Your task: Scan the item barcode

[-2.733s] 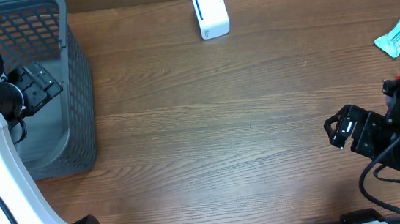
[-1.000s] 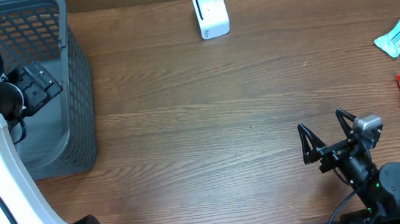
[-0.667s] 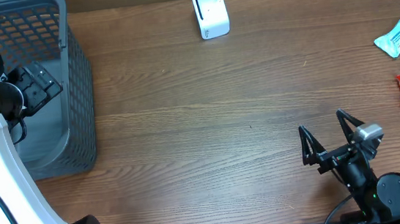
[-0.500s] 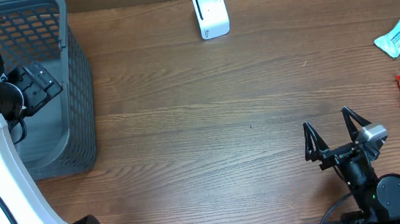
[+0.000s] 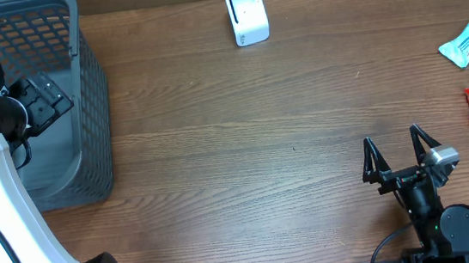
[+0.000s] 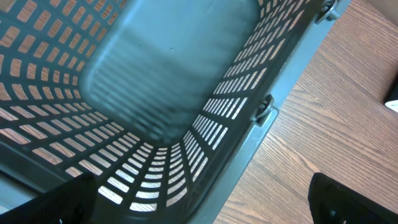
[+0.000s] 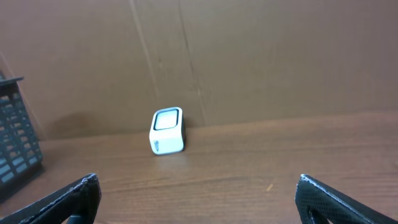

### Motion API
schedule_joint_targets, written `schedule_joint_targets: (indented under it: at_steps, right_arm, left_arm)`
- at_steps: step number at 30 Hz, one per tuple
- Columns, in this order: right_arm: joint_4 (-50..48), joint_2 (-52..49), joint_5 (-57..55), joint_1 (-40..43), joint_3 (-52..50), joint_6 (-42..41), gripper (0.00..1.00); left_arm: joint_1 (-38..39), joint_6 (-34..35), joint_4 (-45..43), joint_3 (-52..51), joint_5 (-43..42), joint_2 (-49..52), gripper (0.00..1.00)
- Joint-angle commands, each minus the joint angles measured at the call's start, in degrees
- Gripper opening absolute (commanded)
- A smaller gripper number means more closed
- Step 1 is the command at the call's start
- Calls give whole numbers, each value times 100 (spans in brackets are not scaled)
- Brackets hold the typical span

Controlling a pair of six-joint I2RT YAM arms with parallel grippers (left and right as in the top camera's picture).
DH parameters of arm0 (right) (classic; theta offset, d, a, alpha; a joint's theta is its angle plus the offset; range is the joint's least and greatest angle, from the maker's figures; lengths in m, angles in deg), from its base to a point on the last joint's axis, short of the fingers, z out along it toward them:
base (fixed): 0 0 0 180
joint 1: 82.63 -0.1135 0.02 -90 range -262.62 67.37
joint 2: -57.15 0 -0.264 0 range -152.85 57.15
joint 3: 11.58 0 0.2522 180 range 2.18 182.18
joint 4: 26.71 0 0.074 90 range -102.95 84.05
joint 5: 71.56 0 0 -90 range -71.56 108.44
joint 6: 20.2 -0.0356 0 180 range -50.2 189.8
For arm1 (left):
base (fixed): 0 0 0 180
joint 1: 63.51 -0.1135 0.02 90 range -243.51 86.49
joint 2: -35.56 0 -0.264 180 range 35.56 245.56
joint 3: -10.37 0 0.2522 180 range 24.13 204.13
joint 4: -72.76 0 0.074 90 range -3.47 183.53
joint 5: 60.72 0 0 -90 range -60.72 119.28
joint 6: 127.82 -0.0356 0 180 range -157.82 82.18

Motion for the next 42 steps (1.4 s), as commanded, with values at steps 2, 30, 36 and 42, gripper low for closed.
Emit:
schedule_joint_targets:
  at_steps: [2, 30, 36, 42]
  right_arm:
    - [15, 72, -61, 31, -98, -94, 100]
    - [529, 72, -643, 579, -96, 487, 100]
    - [540, 72, -660, 579, -94, 485, 100]
    - [542, 72, -684, 579, -94, 485, 100]
  left_arm:
    - [9, -111, 9, 37, 72, 20, 100]
    - [11, -111, 9, 37, 72, 20, 100]
    - [9, -111, 9, 37, 70, 20, 100]
    - [9, -111, 9, 37, 72, 20, 100]
